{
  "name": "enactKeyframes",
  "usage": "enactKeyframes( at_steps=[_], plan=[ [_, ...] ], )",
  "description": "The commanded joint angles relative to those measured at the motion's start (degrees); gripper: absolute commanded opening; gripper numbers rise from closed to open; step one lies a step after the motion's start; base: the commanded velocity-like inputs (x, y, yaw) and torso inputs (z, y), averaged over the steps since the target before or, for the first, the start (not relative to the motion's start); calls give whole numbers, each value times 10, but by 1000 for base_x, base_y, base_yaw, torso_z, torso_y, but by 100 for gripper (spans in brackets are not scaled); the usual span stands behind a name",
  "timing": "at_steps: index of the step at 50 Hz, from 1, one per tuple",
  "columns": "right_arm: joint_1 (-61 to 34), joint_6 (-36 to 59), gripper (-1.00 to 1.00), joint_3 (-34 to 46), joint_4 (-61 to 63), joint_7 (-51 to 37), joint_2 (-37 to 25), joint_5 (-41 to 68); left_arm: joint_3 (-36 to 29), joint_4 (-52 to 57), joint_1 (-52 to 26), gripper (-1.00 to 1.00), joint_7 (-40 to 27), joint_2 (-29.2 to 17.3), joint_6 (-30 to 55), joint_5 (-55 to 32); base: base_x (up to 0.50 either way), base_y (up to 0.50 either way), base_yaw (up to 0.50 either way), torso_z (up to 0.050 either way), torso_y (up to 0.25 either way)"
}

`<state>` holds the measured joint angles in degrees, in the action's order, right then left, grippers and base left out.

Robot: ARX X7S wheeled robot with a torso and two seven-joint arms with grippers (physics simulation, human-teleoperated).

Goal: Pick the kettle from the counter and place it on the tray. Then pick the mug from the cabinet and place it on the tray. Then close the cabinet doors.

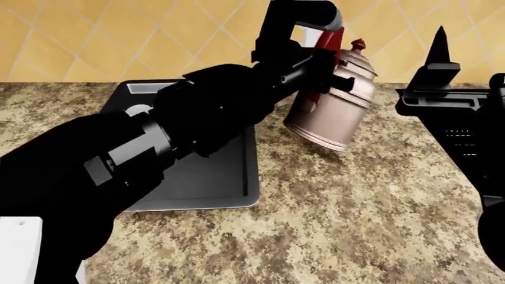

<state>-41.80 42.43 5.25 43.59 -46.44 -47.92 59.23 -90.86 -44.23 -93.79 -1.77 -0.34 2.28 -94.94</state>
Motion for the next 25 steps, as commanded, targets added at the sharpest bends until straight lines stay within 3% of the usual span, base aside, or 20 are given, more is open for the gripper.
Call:
enactKeyframes(
  at_steps=[1,9,25],
  plan=[
    [1,-1,100,4,1,-2,3,-2,34,34,-38,-100,-21,-32,-23,-2,0,0,0,0,0],
    [3,-3,100,12,0,-1,9,-8,49,107,-57,-100,-54,-84,-35,0,0,0,0,0,0],
    [-5,-1,100,28,-4,1,20,-17,73,152,-70,-100,-94,-150,-75,15,0,0,0,0,1]
  ],
)
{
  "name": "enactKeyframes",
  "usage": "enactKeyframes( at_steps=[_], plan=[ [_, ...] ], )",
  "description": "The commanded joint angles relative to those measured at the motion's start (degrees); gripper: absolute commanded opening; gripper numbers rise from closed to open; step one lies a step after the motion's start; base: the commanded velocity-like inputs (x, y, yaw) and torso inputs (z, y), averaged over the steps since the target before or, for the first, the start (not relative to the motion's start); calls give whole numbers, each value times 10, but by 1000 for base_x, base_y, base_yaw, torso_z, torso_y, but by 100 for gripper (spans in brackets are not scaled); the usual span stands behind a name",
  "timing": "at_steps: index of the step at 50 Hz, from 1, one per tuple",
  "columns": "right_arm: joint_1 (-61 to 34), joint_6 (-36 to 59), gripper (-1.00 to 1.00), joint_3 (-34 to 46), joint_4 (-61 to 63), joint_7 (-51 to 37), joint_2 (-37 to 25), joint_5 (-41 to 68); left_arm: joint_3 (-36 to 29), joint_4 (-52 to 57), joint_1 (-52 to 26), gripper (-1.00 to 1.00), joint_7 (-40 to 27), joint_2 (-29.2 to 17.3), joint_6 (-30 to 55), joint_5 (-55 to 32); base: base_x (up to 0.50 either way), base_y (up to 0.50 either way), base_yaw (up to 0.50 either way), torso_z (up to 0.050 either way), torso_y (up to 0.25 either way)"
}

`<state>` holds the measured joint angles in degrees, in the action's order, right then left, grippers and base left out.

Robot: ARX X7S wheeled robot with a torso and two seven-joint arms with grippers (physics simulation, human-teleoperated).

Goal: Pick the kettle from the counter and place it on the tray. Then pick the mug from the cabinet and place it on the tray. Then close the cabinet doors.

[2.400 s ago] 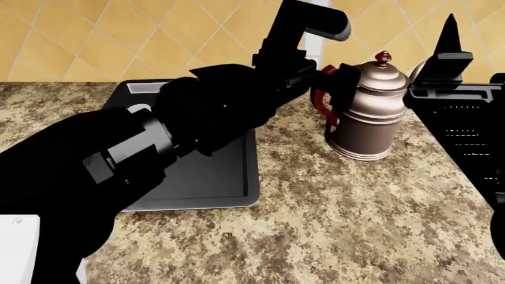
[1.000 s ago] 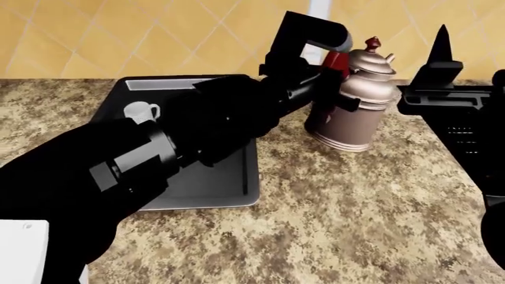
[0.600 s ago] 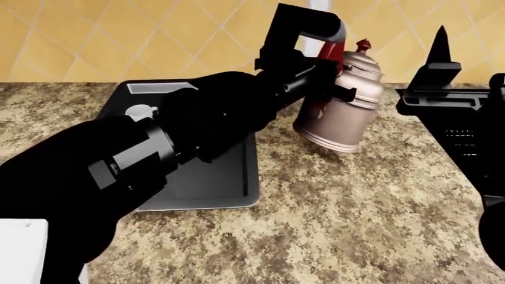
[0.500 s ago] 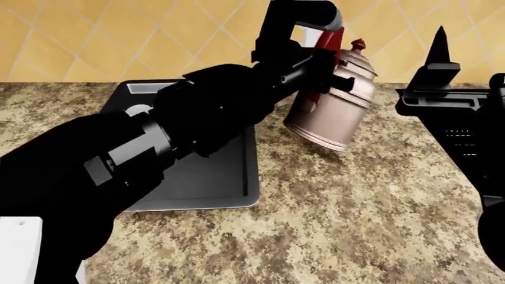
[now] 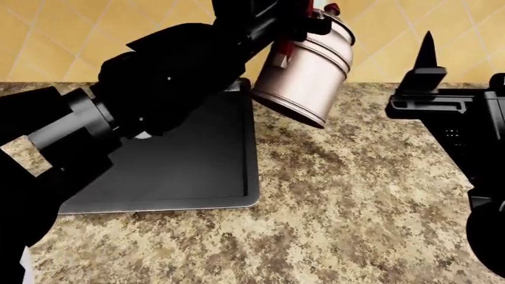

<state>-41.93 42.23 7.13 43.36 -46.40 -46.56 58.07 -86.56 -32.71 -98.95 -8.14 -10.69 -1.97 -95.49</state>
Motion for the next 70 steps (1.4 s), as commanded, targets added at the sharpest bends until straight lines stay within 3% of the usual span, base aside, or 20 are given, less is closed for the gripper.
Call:
enactKeyframes(
  at_steps=[1,23,32,45,70],
  plan=[
    [-3,0,100,11,-3,1,7,-7,32,40,-19,-100,-34,-52,-37,23,0,0,0,0,0],
    [-1,-4,100,27,-7,3,19,-19,42,143,6,-100,-132,-178,-108,81,0,0,0,0,0],
    [0,-5,100,34,-10,4,23,-24,38,138,25,-100,-145,-197,-122,99,0,0,0,0,0],
    [6,-13,100,42,-17,10,29,-35,31,-17,34,-100,-138,-133,-120,111,0,0,0,0,1],
    [27,-32,100,46,-29,19,31,-51,37,-374,77,-100,-8,50,-120,100,0,0,0,0,1]
  ],
)
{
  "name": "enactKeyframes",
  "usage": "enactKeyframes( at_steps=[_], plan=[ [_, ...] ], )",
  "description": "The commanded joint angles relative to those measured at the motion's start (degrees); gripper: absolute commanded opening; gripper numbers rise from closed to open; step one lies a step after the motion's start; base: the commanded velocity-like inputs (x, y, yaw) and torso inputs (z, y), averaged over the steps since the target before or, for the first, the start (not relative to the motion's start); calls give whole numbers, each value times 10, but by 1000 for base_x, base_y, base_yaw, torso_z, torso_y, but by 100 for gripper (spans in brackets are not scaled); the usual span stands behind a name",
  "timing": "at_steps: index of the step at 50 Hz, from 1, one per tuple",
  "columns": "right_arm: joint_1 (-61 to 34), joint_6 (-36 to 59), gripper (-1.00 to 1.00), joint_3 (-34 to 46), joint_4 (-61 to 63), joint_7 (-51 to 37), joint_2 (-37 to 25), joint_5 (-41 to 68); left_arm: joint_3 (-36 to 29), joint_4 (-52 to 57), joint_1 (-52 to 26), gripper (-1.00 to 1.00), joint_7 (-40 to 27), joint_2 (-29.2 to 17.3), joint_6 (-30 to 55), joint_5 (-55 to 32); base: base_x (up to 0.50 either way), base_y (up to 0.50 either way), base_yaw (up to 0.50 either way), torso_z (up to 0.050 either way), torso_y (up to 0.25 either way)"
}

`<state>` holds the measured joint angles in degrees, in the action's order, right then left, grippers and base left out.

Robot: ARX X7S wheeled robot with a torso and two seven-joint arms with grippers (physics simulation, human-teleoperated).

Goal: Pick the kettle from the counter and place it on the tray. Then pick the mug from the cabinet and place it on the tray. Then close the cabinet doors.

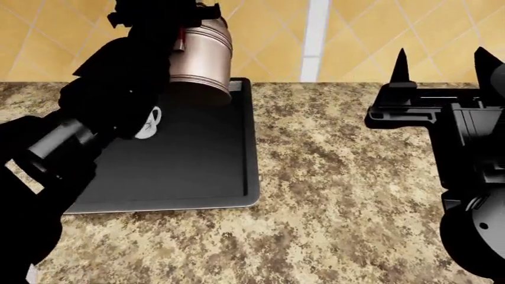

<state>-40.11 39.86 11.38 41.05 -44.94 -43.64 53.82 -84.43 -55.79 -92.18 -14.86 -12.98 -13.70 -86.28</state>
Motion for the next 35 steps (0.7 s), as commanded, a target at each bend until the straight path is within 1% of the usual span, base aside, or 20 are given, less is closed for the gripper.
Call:
enactKeyframes(
  at_steps=[1,6,16,30,35],
  plan=[
    [10,-9,100,4,-6,5,2,-9,16,-152,11,-100,65,78,-3,8,0,0,0,0,10],
    [14,-12,100,4,-8,6,3,-11,18,-187,17,-100,85,98,0,7,0,0,0,0,0],
    [19,-15,100,4,-9,6,2,-12,23,-190,36,-100,91,102,0,9,0,0,0,2,1],
    [22,-19,100,7,-12,8,4,-17,24,-181,55,-100,99,96,-6,17,0,0,0,0,1],
    [20,-19,100,9,-13,9,5,-17,21,-135,64,-100,81,72,-7,21,0,0,0,0,0]
  ],
)
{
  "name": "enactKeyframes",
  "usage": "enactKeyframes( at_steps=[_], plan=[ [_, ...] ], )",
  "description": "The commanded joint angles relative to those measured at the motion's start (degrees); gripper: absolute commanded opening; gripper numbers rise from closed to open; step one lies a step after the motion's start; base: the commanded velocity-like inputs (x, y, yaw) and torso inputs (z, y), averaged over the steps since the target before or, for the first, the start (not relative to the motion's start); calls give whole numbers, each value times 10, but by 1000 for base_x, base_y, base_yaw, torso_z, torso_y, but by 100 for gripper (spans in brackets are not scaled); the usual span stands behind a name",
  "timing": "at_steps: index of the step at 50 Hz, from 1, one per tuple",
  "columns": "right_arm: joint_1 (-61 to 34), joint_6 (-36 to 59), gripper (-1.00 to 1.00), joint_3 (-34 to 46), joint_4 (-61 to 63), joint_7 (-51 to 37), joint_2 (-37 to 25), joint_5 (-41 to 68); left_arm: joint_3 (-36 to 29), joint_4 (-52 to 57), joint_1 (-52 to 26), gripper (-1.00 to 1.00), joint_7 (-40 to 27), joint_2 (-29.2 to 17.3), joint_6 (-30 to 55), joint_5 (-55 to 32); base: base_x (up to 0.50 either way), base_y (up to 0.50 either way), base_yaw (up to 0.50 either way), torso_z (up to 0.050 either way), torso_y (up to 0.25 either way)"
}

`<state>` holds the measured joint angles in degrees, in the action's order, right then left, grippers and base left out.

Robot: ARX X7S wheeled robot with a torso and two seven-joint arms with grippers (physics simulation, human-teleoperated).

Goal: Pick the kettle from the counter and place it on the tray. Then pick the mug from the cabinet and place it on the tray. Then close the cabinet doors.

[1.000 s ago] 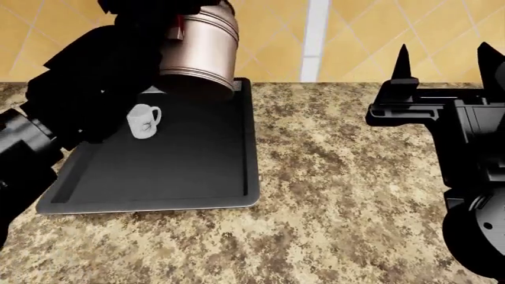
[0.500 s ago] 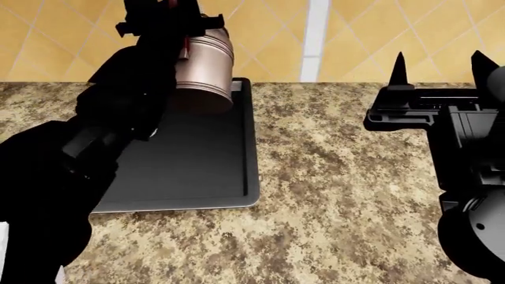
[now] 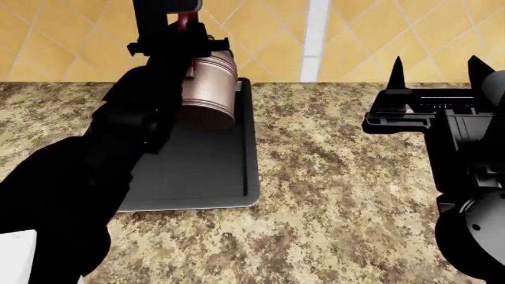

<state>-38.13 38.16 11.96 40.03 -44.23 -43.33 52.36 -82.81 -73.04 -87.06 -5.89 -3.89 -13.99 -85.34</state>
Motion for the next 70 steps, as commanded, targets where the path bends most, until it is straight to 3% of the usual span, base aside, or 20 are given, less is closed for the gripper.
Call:
enactKeyframes(
  at_steps=[1,15,22,34,70],
  plan=[
    [-1,-1,100,3,-3,1,2,-2,5,45,14,-100,-12,-23,-4,12,0,0,0,0,0],
    [-5,1,100,9,-4,0,5,-2,4,102,38,-100,-35,-57,-2,13,0,0,0,0,0],
    [-4,-1,100,11,-6,2,6,-5,-8,255,49,-100,-109,-136,5,25,0,0,0,0,0],
    [-7,3,100,14,0,-3,8,-2,-22,442,75,-100,-195,-231,6,39,0,0,0,0,0],
    [-7,3,100,24,6,-7,13,-2,-42,662,155,-100,-296,-351,-15,62,0,0,0,0,0]
  ],
)
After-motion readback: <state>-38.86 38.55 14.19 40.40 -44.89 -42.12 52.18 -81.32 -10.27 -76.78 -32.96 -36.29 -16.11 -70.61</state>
